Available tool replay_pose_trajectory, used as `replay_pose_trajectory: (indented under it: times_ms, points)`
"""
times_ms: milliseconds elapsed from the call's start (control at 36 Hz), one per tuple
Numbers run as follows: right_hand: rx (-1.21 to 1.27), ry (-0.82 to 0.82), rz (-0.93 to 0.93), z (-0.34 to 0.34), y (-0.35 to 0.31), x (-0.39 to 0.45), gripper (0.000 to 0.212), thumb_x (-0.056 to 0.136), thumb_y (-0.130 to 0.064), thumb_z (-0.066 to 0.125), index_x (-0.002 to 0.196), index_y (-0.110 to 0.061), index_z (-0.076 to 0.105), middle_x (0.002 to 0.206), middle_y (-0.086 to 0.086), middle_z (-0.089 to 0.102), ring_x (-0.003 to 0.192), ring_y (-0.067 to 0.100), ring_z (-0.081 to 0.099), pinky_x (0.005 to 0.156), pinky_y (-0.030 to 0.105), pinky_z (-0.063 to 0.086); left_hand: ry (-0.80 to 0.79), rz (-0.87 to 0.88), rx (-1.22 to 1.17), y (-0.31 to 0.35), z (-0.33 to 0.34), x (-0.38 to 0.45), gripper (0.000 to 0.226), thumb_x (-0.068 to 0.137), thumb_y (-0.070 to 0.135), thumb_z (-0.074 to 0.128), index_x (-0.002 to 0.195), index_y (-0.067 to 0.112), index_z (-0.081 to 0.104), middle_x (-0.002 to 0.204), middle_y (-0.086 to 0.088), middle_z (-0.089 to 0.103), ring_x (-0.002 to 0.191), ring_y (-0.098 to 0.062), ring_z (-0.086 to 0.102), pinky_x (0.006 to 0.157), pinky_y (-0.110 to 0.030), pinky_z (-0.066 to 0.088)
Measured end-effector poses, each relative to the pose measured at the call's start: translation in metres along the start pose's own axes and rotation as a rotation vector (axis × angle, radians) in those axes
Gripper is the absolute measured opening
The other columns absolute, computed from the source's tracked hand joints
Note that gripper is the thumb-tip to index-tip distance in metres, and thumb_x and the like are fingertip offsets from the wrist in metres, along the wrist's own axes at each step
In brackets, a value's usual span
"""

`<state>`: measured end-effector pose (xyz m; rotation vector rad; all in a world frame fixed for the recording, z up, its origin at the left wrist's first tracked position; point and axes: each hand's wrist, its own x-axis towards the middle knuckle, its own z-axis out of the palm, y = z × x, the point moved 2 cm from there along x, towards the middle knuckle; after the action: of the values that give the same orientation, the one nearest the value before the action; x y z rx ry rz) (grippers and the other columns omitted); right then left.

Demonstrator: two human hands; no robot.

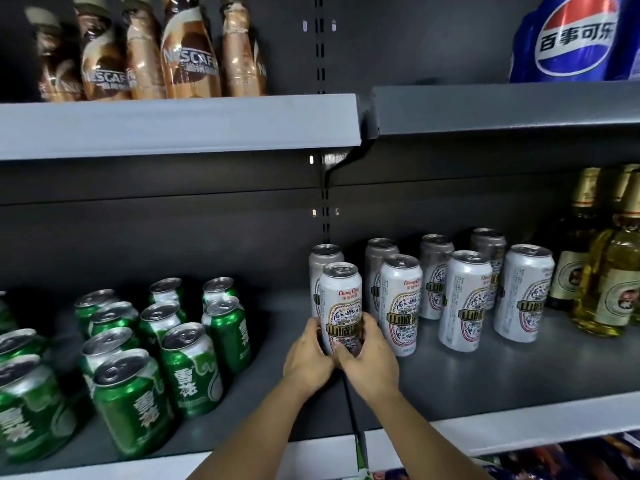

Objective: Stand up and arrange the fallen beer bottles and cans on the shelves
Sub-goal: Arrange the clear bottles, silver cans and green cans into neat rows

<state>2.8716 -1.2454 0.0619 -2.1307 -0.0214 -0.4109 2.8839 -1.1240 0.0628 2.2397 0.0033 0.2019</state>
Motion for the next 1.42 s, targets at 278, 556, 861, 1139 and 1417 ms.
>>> replay_pose_trajectory:
  times_ms: [278,556,861,1139,1417]
  points:
    - [-0.048,-0.019,-0.048,-0.001,-0.003,-0.001,0.067,0.086,-0.030,0.067,0.144,-0.019,0.035,0.138,0.001,0.051,0.125,0.023,0.050,0.094,0.034,0.044,0.013,0.001,0.033,-0.006,-0.003,-0.018,0.055,0.080,0.030,0.073,0.128,0.021,0.048,0.126,0.002,0.062,0.116,-0.017,0.057,0.096,-0.032,0.047]
    - [0.060,0.342,-0.213,-0.010,-0.016,-0.044,0.054,0.083,-0.006,0.064,0.133,-0.008,0.047,0.128,0.011,0.055,0.119,0.032,0.051,0.094,0.046,0.045,0.277,0.024,0.098,-0.023,-0.029,-0.053,0.037,0.087,0.027,0.069,0.121,0.020,0.057,0.121,0.001,0.058,0.114,-0.016,0.057,0.094,-0.030,0.047]
    - [0.016,0.136,-0.361,0.043,-0.083,-0.077,0.043,0.081,-0.007,0.065,0.122,-0.009,0.055,0.118,0.007,0.060,0.114,0.029,0.052,0.096,0.042,0.041,0.700,0.355,0.347,-0.029,-0.098,-0.104,0.021,0.079,0.015,0.066,0.100,0.016,0.064,0.102,-0.002,0.055,0.095,-0.022,0.052,0.069,-0.034,0.049]
    - [0.006,-0.225,-0.203,0.113,-0.131,-0.074,0.065,0.080,-0.020,0.071,0.137,-0.022,0.041,0.135,0.000,0.052,0.124,0.024,0.050,0.093,0.039,0.047,0.857,0.278,0.470,-0.076,-0.186,-0.115,0.047,0.075,0.044,0.050,0.114,0.019,0.059,0.122,-0.004,0.056,0.112,-0.025,0.047,0.095,-0.040,0.036]
    - [0.120,-0.240,-0.017,0.145,-0.126,-0.084,0.059,0.075,-0.025,0.076,0.126,-0.019,0.047,0.126,0.003,0.059,0.114,0.025,0.057,0.095,0.043,0.048,0.566,0.144,0.156,-0.110,-0.189,-0.125,0.077,0.079,0.044,0.074,0.142,0.022,0.037,0.137,0.003,0.040,0.126,-0.020,0.037,0.085,-0.039,0.050]
